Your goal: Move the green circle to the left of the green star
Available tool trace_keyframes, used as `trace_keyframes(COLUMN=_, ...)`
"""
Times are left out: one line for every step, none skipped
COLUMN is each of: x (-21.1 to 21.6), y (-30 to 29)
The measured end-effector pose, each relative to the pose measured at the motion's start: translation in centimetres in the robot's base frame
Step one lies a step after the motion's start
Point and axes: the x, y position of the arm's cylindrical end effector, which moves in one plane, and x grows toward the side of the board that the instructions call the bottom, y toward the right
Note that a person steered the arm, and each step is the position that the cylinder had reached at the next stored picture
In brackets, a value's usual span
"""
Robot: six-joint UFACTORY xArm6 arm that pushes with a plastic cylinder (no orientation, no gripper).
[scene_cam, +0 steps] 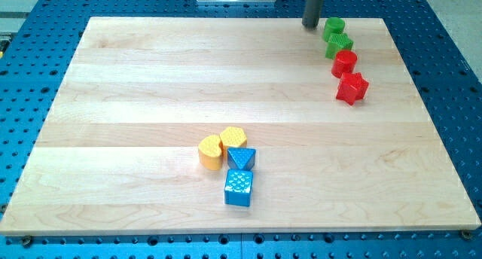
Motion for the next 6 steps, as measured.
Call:
trace_keyframes(x=-1.7, y=0.0)
trace_keyframes(x=-2.9, y=5.9)
trace_keyframes(x=-1.5, y=4.8)
trace_keyframes(x=3.4, y=2.1)
trace_keyframes(x=7.8, y=1.4)
trace_keyframes(x=7.2, y=1.4)
